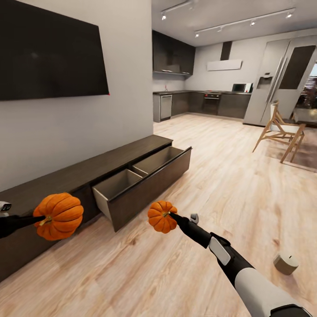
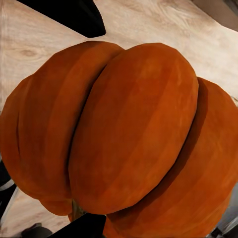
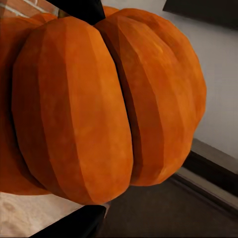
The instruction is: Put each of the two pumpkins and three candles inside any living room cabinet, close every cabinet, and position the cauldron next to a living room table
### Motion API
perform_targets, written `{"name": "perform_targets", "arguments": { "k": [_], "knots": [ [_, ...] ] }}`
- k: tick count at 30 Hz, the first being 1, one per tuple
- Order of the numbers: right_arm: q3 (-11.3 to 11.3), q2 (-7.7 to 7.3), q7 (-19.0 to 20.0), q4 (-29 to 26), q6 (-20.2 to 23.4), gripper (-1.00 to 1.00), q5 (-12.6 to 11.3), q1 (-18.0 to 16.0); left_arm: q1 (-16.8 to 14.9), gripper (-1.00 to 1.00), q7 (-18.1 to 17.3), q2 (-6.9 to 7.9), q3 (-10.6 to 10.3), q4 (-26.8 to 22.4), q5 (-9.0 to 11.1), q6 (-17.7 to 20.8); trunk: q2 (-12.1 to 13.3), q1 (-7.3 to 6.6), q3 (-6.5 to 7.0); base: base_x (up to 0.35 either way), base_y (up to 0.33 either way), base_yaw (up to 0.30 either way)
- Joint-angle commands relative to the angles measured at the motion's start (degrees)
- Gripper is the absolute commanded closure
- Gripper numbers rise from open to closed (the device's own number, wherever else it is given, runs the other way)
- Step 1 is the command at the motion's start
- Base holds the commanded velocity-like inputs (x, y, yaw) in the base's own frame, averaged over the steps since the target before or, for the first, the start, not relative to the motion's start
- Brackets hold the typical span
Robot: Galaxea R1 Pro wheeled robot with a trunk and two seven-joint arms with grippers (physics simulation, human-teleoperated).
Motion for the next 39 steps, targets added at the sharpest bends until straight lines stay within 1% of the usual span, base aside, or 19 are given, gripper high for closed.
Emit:
{"name": "perform_targets", "arguments": {
  "k": [1, 3, 9, 10, 11, 12, 14, 20, 21, 22, 26, 28, 30, 31, 33, 35, 36, 38, 39],
  "knots": [
    [0.16, -0.02, -0.17, -0.05, 0.51, 1.0, -0.8, -0.06, -0.05, 1.0, -0.3, 0.01, 0.06, -0.04, -0.38, 0.54, -0.03, -0.02, -0.05, 0.0, 0.0, -0.28],
    [0.16, 0.01, -0.19, -0.05, 0.49, 1.0, -0.8, -0.06, -0.07, 1.0, -0.31, 0.01, 0.07, -0.04, -1.28, 0.54, -0.03, -0.02, -0.05, 0.0, 0.0, -0.28],
    [0.16, 0.02, -0.19, -0.09, 0.48, 1.0, -0.8, -0.06, -0.08, 1.0, -0.26, 0.01, 0.08, -0.09, -1.87, 0.5, -0.03, -0.02, -0.05, 0.0, 0.0, -0.28],
    [0.15, 0.01, -0.19, -0.07, 0.48, 1.0, -0.8, -0.06, -0.13, 1.0, -0.16, 0.0, 0.05, -0.11, -2.28, 0.5, -0.03, -0.02, -0.05, 0.0, 0.0, -0.28],
    [0.12, -0.02, -0.19, -0.06, 0.48, 1.0, -0.8, -0.06, -0.16, 1.0, -0.12, -0.03, 0.08, -0.11, -2.95, 0.5, -0.03, -0.02, -0.05, 0.0, 0.0, -0.28],
    [0.1, -0.04, -0.19, -0.01, 0.48, 1.0, -0.8, -0.06, -0.21, 1.0, -0.13, -0.05, 0.15, -0.08, -4.52, 0.53, -0.03, -0.02, -0.05, 0.0, 0.0, -0.28],
    [0.1, 0.0, -0.19, 0.03, 0.48, 1.0, -0.85, -0.06, -0.24, 1.0, -0.14, -0.1, 0.27, -0.05, -7.02, 0.57, -0.03, -0.02, -0.05, 0.0, 0.0, -0.28],
    [0.08, -0.06, -0.19, 0.04, 0.48, 1.0, -0.93, -0.06, -0.26, 1.0, -0.04, -0.19, 0.34, -0.05, -9.45, 0.59, -0.03, -0.02, -0.05, 0.0, 0.0, -0.28],
    [0.08, -0.04, -0.19, 0.04, 0.48, 1.0, -0.92, -0.06, -0.26, 1.0, -0.04, -0.23, 0.34, -0.08, -10.17, 0.59, -0.03, -0.02, -0.05, 0.0, 0.0, -0.28],
    [0.08, -0.01, -0.19, 0.04, 0.48, 1.0, -0.92, -0.06, -0.29, 1.0, -0.05, -0.43, 0.34, -0.1, -11.42, 0.59, -0.03, -0.02, -0.05, 0.0, 0.0, -0.28],
    [0.07, 0.02, -0.21, 0.04, 0.48, 1.0, -0.9, -0.06, -0.56, 1.0, 0.38, -1.32, 0.17, -0.12, -14.52, 0.58, -0.03, -0.02, -0.05, 0.0, 0.0, -0.28],
    [0.07, 0.02, -0.24, 0.04, 0.48, 1.0, -0.91, -0.06, -0.7, 1.0, 2.11, -2.44, 0.02, -0.12, -15.47, 0.58, -0.03, -0.02, -0.04, 0.0, 0.0, -0.28],
    [0.13, 0.02, -0.27, 0.04, 0.43, 1.0, -0.88, -0.06, -0.83, 1.0, 7.01, -4.54, -0.17, -0.12, -16.4, 0.56, -0.03, -0.02, -0.02, 0.0, 0.0, -0.28],
    [0.15, 0.02, -0.27, 0.03, 0.41, 1.0, -0.87, -0.06, -0.95, 1.0, 10.97, -6.24, -0.56, -0.12, -16.72, 0.56, -0.03, -0.02, -0.01, 0.0, 0.0, -0.28],
    [0.16, 0.02, -0.28, 0.01, 0.4, 1.0, -0.87, -0.06, -1.22, 1.0, 16.41, -8.89, -1.77, -0.3, -16.94, 0.58, -0.03, -0.02, 0.03, 0.0, 0.0, -0.28],
    [0.16, 0.02, -0.28, 0.03, 0.39, 1.0, -0.83, -0.06, -1.81, 1.0, 21.68, -11.68, -3.54, -1.0, -17.05, 0.58, -0.03, -0.02, 0.07, 0.0, 0.0, -0.28],
    [0.16, 0.02, -0.28, 0.04, 0.39, 1.0, -0.81, -0.06, -2.13, 1.0, 25.53, -13.9, -5.08, -1.39, -17.11, 0.59, -0.03, -0.02, 0.09, 0.0, 0.0, -0.28],
    [0.15, 0.02, -0.3, 0.03, 0.39, 1.0, -0.8, -0.06, -2.59, 1.0, 30.35, -16.65, -6.45, -1.63, -17.17, 0.55, -0.03, -0.02, 0.13, 0.0, 0.0, -0.28],
    [0.15, 0.02, -0.32, 0.04, 0.39, 1.0, -0.8, -0.06, -2.96, 1.0, 33.45, -18.4, -6.99, -1.71, -17.16, 0.53, -0.03, -0.02, 0.16, 0.0, 0.0, -0.28]
  ]
}}
